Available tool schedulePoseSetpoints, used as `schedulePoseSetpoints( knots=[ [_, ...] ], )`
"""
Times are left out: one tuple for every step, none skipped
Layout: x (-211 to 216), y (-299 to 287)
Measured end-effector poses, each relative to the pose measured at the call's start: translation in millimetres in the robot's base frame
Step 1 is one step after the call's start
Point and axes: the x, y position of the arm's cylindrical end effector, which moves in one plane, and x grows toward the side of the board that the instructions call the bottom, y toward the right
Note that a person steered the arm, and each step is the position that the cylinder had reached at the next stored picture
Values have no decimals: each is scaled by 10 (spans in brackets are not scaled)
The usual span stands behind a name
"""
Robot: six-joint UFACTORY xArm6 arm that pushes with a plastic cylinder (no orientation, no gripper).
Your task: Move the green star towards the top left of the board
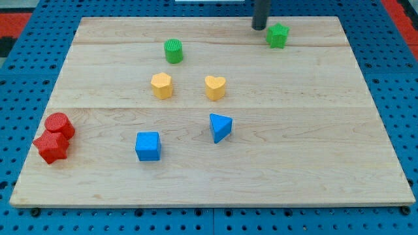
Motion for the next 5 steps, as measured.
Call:
schedulePoseSetpoints(
  knots=[
    [-5,-757],
    [125,-1704],
    [411,-2539],
    [443,-2988],
    [821,-3008]
  ],
)
